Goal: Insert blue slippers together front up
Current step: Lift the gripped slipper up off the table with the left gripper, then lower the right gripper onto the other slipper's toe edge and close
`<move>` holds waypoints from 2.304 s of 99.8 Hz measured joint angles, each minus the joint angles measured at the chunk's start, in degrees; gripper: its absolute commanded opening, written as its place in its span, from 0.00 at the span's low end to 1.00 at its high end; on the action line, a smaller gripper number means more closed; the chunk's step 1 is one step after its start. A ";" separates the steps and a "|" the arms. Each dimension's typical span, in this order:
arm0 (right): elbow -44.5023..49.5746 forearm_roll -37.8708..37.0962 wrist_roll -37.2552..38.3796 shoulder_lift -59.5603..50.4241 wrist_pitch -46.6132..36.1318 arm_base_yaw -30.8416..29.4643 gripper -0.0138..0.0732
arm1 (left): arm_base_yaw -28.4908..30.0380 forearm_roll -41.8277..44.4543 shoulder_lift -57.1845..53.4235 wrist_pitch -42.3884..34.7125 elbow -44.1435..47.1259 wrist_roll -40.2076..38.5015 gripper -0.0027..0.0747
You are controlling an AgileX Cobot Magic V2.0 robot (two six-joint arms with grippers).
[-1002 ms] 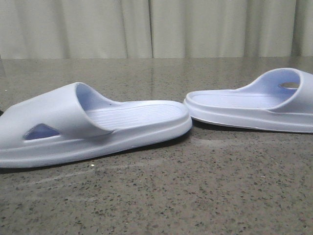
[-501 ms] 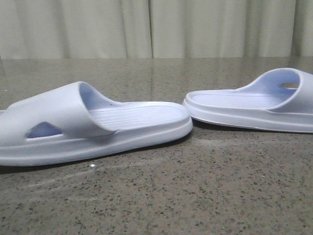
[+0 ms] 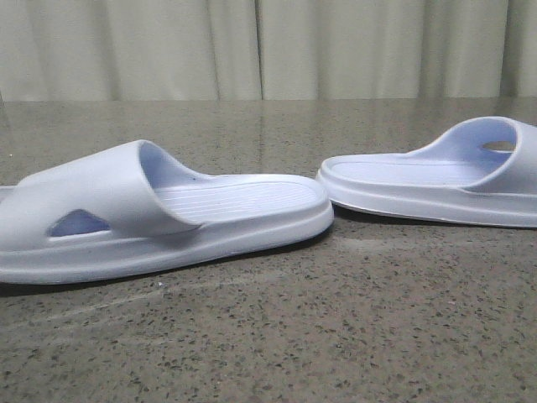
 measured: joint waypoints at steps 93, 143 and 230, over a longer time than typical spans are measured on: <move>0.00 -0.02 0.00 0.00 -0.10 0.00 0.64 | 0.00 -23.55 -14.80 6.25 1.53 12.27 0.05; 0.00 3.37 2.15 0.00 9.67 -5.86 0.64 | 0.00 -23.91 -15.05 7.48 -4.02 12.05 0.06; 15.31 13.27 13.40 0.00 13.48 -11.27 0.63 | -1.33 -21.91 -15.05 4.88 -4.02 11.92 0.06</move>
